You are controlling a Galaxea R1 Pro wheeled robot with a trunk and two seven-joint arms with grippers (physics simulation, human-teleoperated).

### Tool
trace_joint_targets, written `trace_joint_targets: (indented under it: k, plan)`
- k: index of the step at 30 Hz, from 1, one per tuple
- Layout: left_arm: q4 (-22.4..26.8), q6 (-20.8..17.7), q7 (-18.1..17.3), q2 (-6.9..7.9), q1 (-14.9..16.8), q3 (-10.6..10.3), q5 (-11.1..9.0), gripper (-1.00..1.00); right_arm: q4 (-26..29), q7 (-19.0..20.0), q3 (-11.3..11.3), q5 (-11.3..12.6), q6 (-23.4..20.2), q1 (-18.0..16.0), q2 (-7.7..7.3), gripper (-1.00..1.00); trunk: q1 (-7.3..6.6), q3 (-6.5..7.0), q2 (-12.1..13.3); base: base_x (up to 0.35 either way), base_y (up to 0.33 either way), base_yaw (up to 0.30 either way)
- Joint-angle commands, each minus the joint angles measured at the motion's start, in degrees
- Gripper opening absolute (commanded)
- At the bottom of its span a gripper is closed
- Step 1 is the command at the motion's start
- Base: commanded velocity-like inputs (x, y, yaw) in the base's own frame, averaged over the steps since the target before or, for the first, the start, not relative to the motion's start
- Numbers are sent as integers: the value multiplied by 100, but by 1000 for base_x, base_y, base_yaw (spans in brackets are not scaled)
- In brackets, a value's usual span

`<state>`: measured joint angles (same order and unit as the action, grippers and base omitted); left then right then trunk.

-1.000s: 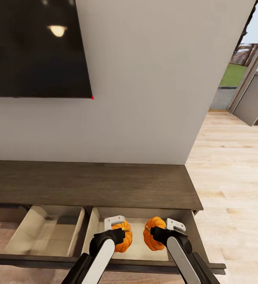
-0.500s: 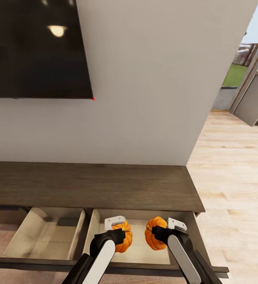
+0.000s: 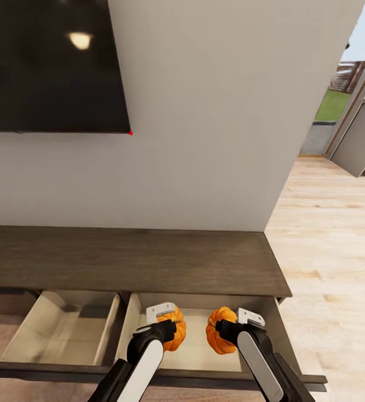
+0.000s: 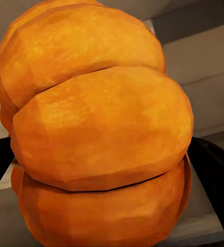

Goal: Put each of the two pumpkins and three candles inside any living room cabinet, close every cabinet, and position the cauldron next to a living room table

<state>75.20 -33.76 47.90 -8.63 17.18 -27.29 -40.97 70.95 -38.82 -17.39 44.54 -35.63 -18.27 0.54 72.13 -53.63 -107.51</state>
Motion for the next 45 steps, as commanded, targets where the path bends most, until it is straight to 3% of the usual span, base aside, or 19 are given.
trace_joint_targets:
  k: [1,37,42,45]
  plan:
    - [5,28,62,2,5,-10,-23,-100,7,-64,-6,46,-5,-4,-1,-100,22,-23,-44,0,0,0]
    - [37,98,62,1,5,-39,22,-100,6,-67,-10,45,-5,-2,7,-100,813,-669,-1488,0,0,0]
    - [45,102,64,2,5,-45,26,-100,6,-66,-10,38,-5,-1,6,-100,813,-669,-1488,0,0,0]
    - [59,106,74,8,5,-239,28,-100,6,-68,-8,38,-5,-1,6,-100,813,-669,-1488,0,0,0]
